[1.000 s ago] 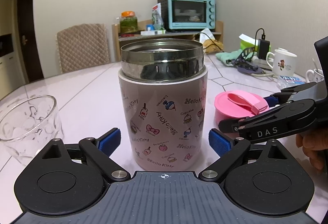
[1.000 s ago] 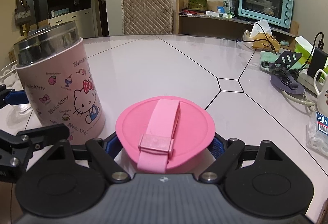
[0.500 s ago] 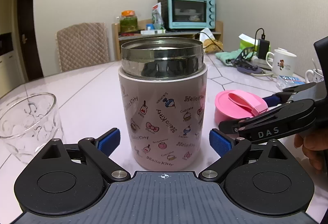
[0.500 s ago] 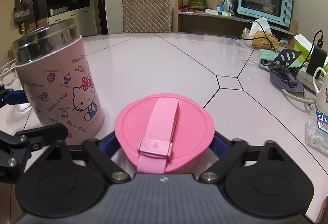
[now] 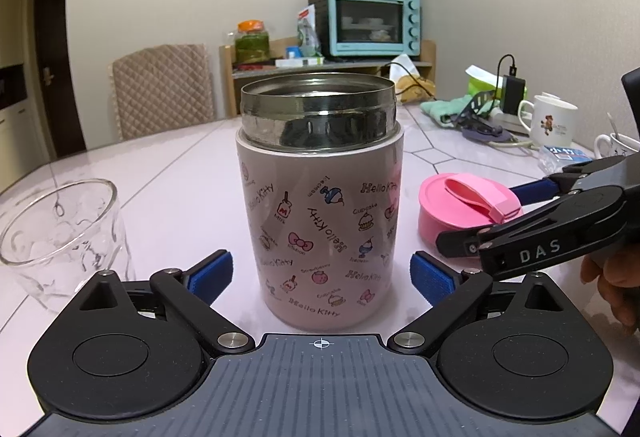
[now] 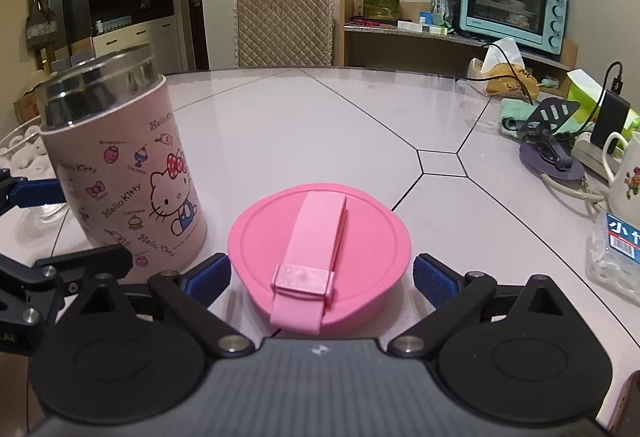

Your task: Unscrew bottle cap and pour

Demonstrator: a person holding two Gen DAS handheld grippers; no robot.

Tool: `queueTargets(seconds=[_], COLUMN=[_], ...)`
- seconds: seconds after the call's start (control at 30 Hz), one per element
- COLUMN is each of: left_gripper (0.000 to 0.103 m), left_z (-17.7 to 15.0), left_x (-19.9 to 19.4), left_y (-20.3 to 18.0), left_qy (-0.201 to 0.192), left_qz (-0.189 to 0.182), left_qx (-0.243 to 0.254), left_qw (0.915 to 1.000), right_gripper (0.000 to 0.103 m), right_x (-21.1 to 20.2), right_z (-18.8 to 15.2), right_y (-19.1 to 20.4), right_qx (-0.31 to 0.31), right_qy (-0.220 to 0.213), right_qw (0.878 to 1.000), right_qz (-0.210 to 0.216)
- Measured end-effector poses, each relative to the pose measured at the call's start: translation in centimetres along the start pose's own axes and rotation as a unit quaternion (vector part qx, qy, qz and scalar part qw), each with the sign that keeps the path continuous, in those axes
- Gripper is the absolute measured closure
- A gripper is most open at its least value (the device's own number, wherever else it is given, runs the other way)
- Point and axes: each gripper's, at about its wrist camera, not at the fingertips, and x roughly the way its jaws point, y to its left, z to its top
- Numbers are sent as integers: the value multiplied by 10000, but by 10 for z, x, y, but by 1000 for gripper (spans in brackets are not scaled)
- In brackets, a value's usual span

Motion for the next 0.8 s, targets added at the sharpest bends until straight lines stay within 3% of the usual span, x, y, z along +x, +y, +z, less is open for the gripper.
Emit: queueTargets(seconds=[0.8], left_gripper=[0], left_z=[-7], left_x=[-28], left_y=[-2], left_qy=[2], left_qz=[-5], left_qx=[-14], left_qw=[10000], right_gripper=[0], right_x=[-67], right_z=[-23], right_y=[4], right_qx=[261], right_qy=[-277], right_qw=[9992], right_qz=[-111])
